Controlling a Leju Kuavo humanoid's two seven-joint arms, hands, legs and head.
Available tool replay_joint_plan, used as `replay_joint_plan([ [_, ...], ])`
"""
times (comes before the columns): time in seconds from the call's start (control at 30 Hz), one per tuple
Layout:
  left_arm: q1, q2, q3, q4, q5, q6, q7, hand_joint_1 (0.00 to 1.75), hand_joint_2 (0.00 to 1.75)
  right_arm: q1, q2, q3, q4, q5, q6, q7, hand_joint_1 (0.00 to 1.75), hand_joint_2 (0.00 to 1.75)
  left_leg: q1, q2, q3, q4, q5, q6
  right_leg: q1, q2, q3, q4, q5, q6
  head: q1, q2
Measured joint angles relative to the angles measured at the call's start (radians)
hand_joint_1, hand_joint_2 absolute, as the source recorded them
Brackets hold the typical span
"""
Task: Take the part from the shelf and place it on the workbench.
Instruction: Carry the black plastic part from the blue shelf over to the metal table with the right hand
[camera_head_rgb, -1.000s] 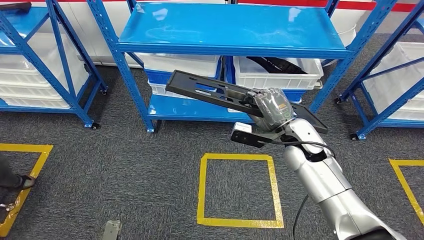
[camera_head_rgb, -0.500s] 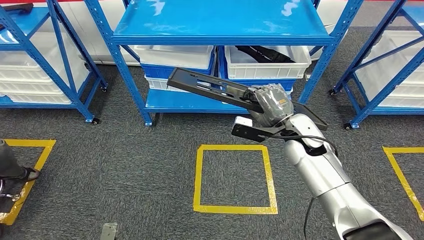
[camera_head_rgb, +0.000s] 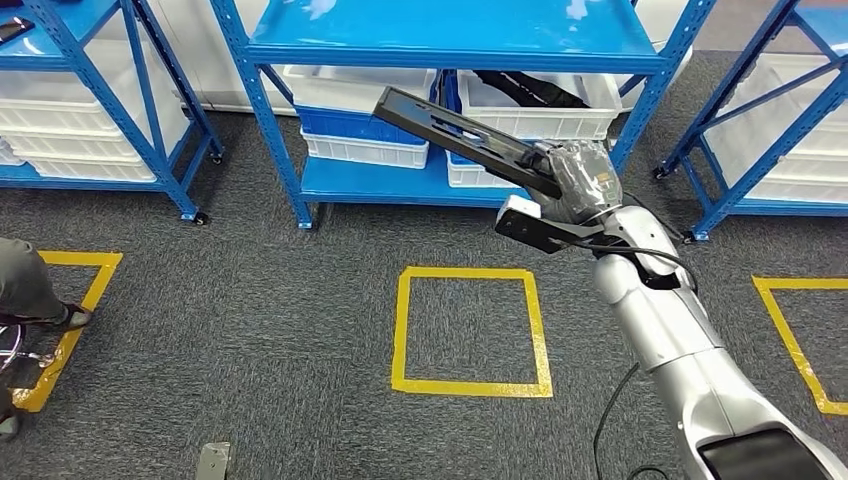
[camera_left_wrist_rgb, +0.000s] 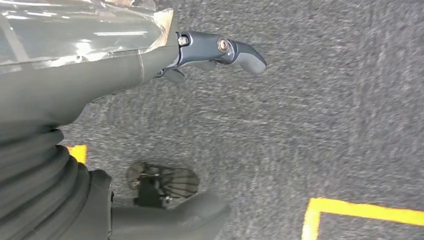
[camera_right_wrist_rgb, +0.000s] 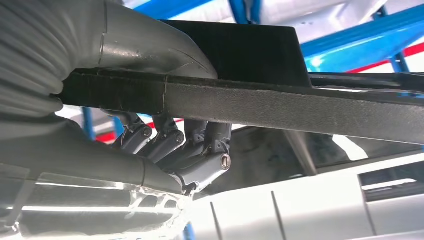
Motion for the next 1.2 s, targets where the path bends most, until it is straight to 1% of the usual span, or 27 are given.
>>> replay_joint_plan([
  [0.03, -0.001, -0.001, 0.0, 0.0, -0.001, 0.0, 0.0, 0.0, 1.75, 0.0, -0.001, -0.004, 0.001, -0.002, 0.0, -0.002, 1.75, 1.75, 0.0, 0.001, -0.017, 0.007, 0.01, -0.007, 0.0, 0.0, 0.058, -0.073, -0.004, 0.005, 0.0, 0.0],
  [0.1, -0.002, -0.001, 0.0, -0.001, -0.003, 0.0, 0.001, 0.0, 1.75, 0.002, 0.0, -0.01, 0.002, -0.003, -0.001, -0.005, 1.75, 1.75, -0.003, 0.002, -0.038, 0.018, 0.029, -0.02, 0.005, 0.003, 0.132, -0.19, -0.038, -0.01, -0.002, 0.0],
  [0.13, -0.002, -0.001, 0.0, -0.001, -0.004, 0.001, 0.001, 0.0, 1.75, 0.004, 0.0, -0.013, 0.003, -0.003, -0.002, -0.005, 1.75, 1.75, -0.004, 0.002, -0.044, 0.019, 0.04, -0.024, 0.009, 0.003, 0.143, -0.213, -0.049, -0.021, -0.005, 0.0],
  [0.2, 0.0, 0.0, 0.0, 0.0, -0.004, 0.002, 0.002, 0.0, 1.75, 0.008, 0.0, -0.015, 0.007, -0.004, -0.003, -0.006, 1.75, 1.75, -0.002, 0.001, -0.055, 0.02, 0.051, -0.03, 0.005, 0.0, 0.123, -0.211, -0.036, -0.041, -0.009, 0.0],
  [0.23, 0.001, 0.0, 0.0, 0.0, -0.004, 0.002, 0.002, 0.0, 1.75, 0.01, 0.0, -0.016, 0.009, -0.004, -0.003, -0.006, 1.75, 1.75, 0.0, 0.001, -0.064, 0.035, 0.028, -0.034, 0.004, -0.002, 0.113, -0.208, -0.025, -0.052, -0.01, 0.0],
  [0.3, 0.002, 0.0, 0.0, 0.0, -0.005, 0.002, 0.002, 0.0, 1.75, 0.013, 0.0, -0.018, 0.011, -0.003, -0.003, -0.006, 1.75, 1.75, 0.004, 0.0, -0.09, 0.121, -0.074, -0.043, 0.003, -0.004, 0.089, -0.206, 0.001, -0.071, -0.012, 0.0],
  [0.33, 0.002, 0.0, 0.0, 0.0, -0.006, 0.002, 0.002, 0.0, 1.75, 0.014, 0.0, -0.019, 0.011, -0.003, -0.004, -0.006, 1.75, 1.75, 0.004, 0.0, -0.103, 0.192, -0.131, -0.046, 0.006, -0.004, 0.073, -0.205, 0.015, -0.077, -0.013, 0.0],
  [0.37, 0.001, -0.001, 0.0, 0.0, -0.007, 0.002, 0.003, 0.0, 1.75, 0.016, 0.0, -0.021, 0.011, -0.003, -0.004, -0.006, 1.75, 1.75, 0.004, 0.0, -0.113, 0.259, -0.168, -0.047, 0.008, -0.004, 0.057, -0.205, 0.028, -0.079, -0.014, 0.0],
  [0.4, 0.0, 0.0, 0.0, 0.0, -0.008, 0.002, 0.004, 0.0, 1.75, 0.018, 0.0, -0.024, 0.011, -0.004, -0.004, -0.006, 1.75, 1.75, 0.004, 0.0, -0.113, 0.309, -0.183, -0.047, 0.011, -0.004, 0.042, -0.204, 0.04, -0.08, -0.014, 0.0],
  [0.43, -0.001, 0.0, 0.0, 0.0, -0.008, 0.001, 0.007, 0.0, 1.75, 0.022, -0.001, -0.026, 0.011, -0.005, -0.004, -0.007, 1.75, 1.75, 0.004, 0.0, -0.099, 0.331, -0.176, -0.044, 0.013, -0.004, 0.026, -0.204, 0.053, -0.08, -0.014, 0.0],
  [0.47, -0.001, 0.0, 0.0, 0.0, -0.009, 0.001, 0.009, 0.0, 1.75, 0.025, -0.001, -0.029, 0.011, -0.008, -0.003, -0.008, 1.75, 1.75, 0.003, -0.001, -0.068, 0.317, -0.155, -0.039, 0.015, -0.004, 0.011, -0.204, 0.065, -0.079, -0.014, 0.0],
  [0.53, -0.005, 0.002, 0.0, -0.001, -0.012, -0.001, 0.012, 0.0, 1.75, 0.028, 0.0, -0.037, 0.009, -0.02, 0.0, -0.014, 1.75, 1.75, 0.0, -0.004, 0.038, 0.205, -0.131, -0.023, 0.019, -0.003, -0.015, -0.204, 0.089, -0.075, -0.014, 0.0],
  [0.6, -0.011, 0.005, 0.0, -0.002, -0.014, -0.002, 0.012, 0.0, 1.75, 0.027, 0.002, -0.048, 0.005, -0.034, 0.004, -0.021, 1.75, 1.75, -0.007, -0.009, 0.131, 0.076, -0.152, -0.012, 0.02, -0.004, -0.029, -0.206, 0.112, -0.064, -0.011, 0.0],
  [0.63, -0.013, 0.006, 0.0, -0.002, -0.015, -0.003, 0.012, 0.0, 1.75, 0.025, 0.003, -0.052, 0.002, -0.04, 0.006, -0.025, 1.75, 1.75, -0.013, -0.011, 0.151, 0.039, -0.162, -0.008, 0.018, -0.005, -0.032, -0.21, 0.123, -0.056, -0.011, 0.0],
  [0.7, -0.015, 0.004, 0.001, -0.002, -0.016, -0.003, 0.012, 0.0, 1.75, 0.026, 0.005, -0.058, 0.0, -0.05, 0.009, -0.031, 1.75, 1.75, -0.017, -0.01, 0.145, 0.018, -0.142, 0.001, 0.017, -0.006, -0.035, -0.221, 0.144, -0.042, -0.011, 0.0],
  [0.73, -0.015, 0.004, 0.001, -0.002, -0.016, -0.003, 0.011, 0.0, 1.75, 0.028, 0.005, -0.061, -0.001, -0.054, 0.011, -0.034, 1.75, 1.75, -0.016, -0.008, 0.138, 0.01, -0.126, 0.008, 0.018, -0.005, -0.041, -0.217, 0.136, -0.039, -0.012, 0.0],
  [0.77, -0.015, 0.004, 0.002, -0.002, -0.016, -0.003, 0.011, 0.0, 1.75, 0.031, 0.004, -0.065, -0.001, -0.056, 0.011, -0.036, 1.75, 1.75, -0.013, -0.006, 0.126, 0.002, -0.108, 0.014, 0.02, -0.003, -0.052, -0.197, 0.107, -0.043, -0.009, 0.0],
  [0.8, -0.015, 0.003, 0.002, -0.001, -0.016, -0.003, 0.011, 0.0, 1.75, 0.032, 0.004, -0.068, -0.001, -0.058, 0.011, -0.038, 1.75, 1.75, -0.011, -0.005, 0.111, -0.002, -0.09, 0.019, 0.02, -0.002, -0.066, -0.155, 0.061, -0.049, -0.007, 0.0],
  [0.87, -0.016, 0.002, 0.003, -0.002, -0.016, -0.005, 0.011, 0.0, 1.75, 0.034, 0.003, -0.073, -0.001, -0.058, 0.011, -0.04, 1.75, 1.75, -0.013, -0.004, 0.073, -0.003, -0.058, 0.022, 0.019, -0.001, -0.094, -0.025, -0.035, -0.058, -0.003, 0.0],
  [0.9, -0.016, 0.001, 0.003, -0.001, -0.015, -0.007, 0.011, 0.0, 1.75, 0.036, 0.003, -0.074, -0.001, -0.058, 0.01, -0.041, 1.75, 1.75, -0.013, -0.004, 0.052, -0.002, -0.043, 0.02, 0.019, -0.001, -0.098, 0.037, -0.055, -0.053, -0.002, 0.0],
  [0.93, -0.015, 0.0, 0.004, -0.001, -0.015, -0.009, 0.01, 0.0, 1.75, 0.037, 0.003, -0.075, -0.001, -0.058, 0.01, -0.043, 1.75, 1.75, -0.014, -0.004, 0.03, -0.002, -0.028, 0.019, 0.019, -0.001, -0.093, 0.078, -0.05, -0.042, -0.002, 0.0],
  [0.97, -0.015, 0.0, 0.004, -0.001, -0.015, -0.011, 0.009, 0.0, 1.75, 0.039, 0.003, -0.075, -0.001, -0.058, 0.01, -0.045, 1.75, 1.75, -0.014, -0.004, 0.01, -0.001, -0.014, 0.016, 0.019, -0.001, -0.075, 0.09, -0.025, -0.029, -0.002, 0.0],
  [1.0, -0.015, -0.001, 0.004, -0.001, -0.014, -0.013, 0.007, 0.0, 1.75, 0.041, 0.003, -0.075, -0.001, -0.057, 0.01, -0.047, 1.75, 1.75, -0.014, -0.003, -0.009, 0.0, 0.001, 0.013, 0.019, -0.001, -0.04, 0.07, 0.002, -0.019, -0.002, 0.0],
  [1.03, -0.015, -0.001, 0.004, -0.001, -0.014, -0.013, 0.005, 0.0, 1.75, 0.041, 0.004, -0.075, -0.002, -0.057, 0.01, -0.049, 1.75, 1.75, -0.015, -0.003, -0.026, 0.001, 0.014, 0.009, 0.019, -0.001, 0.014, 0.017, 0.011, -0.016, -0.002, 0.0],
  [1.1, -0.015, -0.001, 0.005, -0.001, -0.012, -0.015, 0.002, 0.0, 1.75, 0.041, 0.006, -0.075, -0.007, -0.056, 0.01, -0.051, 1.75, 1.75, -0.019, -0.002, -0.048, 0.006, 0.039, 0.0, 0.025, -0.001, 0.136, -0.149, -0.033, -0.034, -0.003, 0.0],
  [1.13, -0.014, -0.001, 0.005, -0.001, -0.01, -0.015, 0.001, 0.0, 1.75, 0.041, 0.007, -0.075, -0.009, -0.056, 0.01, -0.052, 1.75, 1.75, -0.021, -0.002, -0.054, 0.006, 0.051, -0.004, 0.027, 0.0, 0.173, -0.213, -0.063, -0.046, -0.004, 0.0],
  [1.2, -0.012, 0.001, 0.006, -0.001, -0.009, -0.014, 0.0, 0.0, 1.75, 0.043, 0.009, -0.075, -0.011, -0.056, 0.01, -0.053, 1.75, 1.75, -0.019, -0.002, -0.061, 0.004, 0.069, -0.011, 0.024, 0.0, 0.184, -0.254, -0.076, -0.061, -0.007, 0.0],
])
